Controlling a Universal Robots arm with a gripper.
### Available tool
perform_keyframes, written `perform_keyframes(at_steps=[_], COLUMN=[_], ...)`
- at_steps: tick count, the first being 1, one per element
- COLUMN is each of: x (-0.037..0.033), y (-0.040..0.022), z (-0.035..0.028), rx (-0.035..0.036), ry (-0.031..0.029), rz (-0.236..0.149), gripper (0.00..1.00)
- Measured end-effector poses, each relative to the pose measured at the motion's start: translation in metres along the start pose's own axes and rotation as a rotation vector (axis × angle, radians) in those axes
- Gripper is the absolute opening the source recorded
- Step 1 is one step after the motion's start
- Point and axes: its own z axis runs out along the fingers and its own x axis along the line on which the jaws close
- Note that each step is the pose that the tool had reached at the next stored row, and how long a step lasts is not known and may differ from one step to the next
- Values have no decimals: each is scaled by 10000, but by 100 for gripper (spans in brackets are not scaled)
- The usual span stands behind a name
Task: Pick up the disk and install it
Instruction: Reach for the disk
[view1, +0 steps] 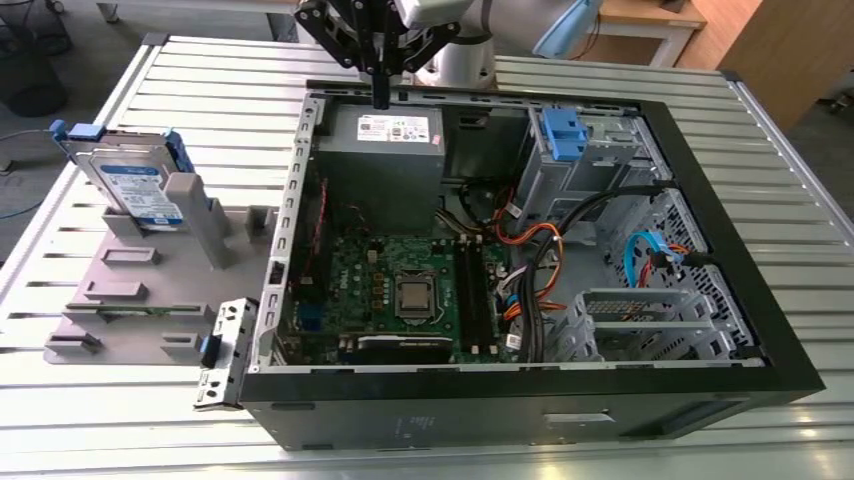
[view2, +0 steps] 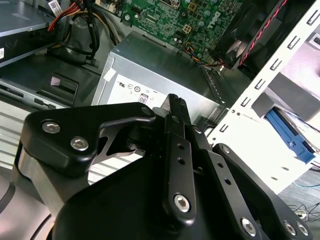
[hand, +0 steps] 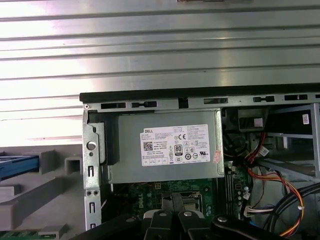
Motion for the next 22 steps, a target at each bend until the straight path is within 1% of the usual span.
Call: perform_keyframes(at_steps=[4,9,16,22], x=[13,46,104,173], y=[-1,-3,-8,-13], z=[0,-1,-3,-3], rx=[-1,0,1,0], ry=[0,0,0,0], rz=[0,0,-1,0], gripper=[11,11,11,11])
